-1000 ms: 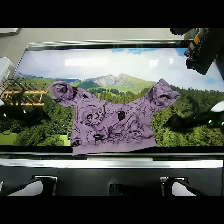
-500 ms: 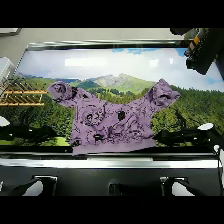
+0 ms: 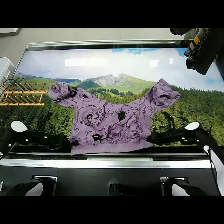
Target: Fold the clothes and pants, and hang the long-sleeved shirts on hangers.
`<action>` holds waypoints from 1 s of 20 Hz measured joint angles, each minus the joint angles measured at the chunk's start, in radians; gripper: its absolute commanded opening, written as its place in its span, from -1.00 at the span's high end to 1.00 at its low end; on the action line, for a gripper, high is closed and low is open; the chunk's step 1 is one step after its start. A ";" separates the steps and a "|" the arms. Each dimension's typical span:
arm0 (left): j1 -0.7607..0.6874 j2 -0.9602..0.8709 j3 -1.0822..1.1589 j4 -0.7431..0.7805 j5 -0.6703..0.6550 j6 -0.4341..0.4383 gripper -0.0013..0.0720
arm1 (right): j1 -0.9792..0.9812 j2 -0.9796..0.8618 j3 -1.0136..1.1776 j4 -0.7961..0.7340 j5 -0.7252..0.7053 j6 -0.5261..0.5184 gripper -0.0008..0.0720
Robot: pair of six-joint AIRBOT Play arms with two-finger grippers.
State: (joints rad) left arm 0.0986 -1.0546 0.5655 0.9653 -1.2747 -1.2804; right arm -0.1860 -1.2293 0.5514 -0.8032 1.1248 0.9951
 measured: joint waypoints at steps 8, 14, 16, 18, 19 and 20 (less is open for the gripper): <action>-0.073 -0.010 -0.040 -0.008 0.058 -0.022 -0.44 | 0.016 0.144 -0.001 0.008 0.000 0.055 0.85; -0.161 -0.076 -0.044 -0.035 0.117 -0.028 0.89 | 0.017 0.203 -0.001 0.042 0.045 0.084 0.86; -0.177 -0.087 -0.040 -0.051 0.132 -0.028 0.90 | 0.017 0.209 -0.001 0.066 0.060 0.087 0.86; -0.184 -0.089 -0.014 -0.066 0.142 -0.022 0.90 | 0.017 0.214 0.003 0.122 0.069 0.061 0.86; -0.186 -0.087 0.014 -0.073 0.142 -0.016 0.90 | 0.017 0.219 0.016 0.165 0.069 0.041 0.86; -0.188 -0.082 0.054 -0.077 0.142 -0.012 0.90 | 0.018 0.225 0.040 0.202 0.064 0.025 0.86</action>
State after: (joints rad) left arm -0.0895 -1.1362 0.6197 0.8886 -1.1332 -1.2922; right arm -0.1684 -1.0042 0.5911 -0.6010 1.1885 1.0199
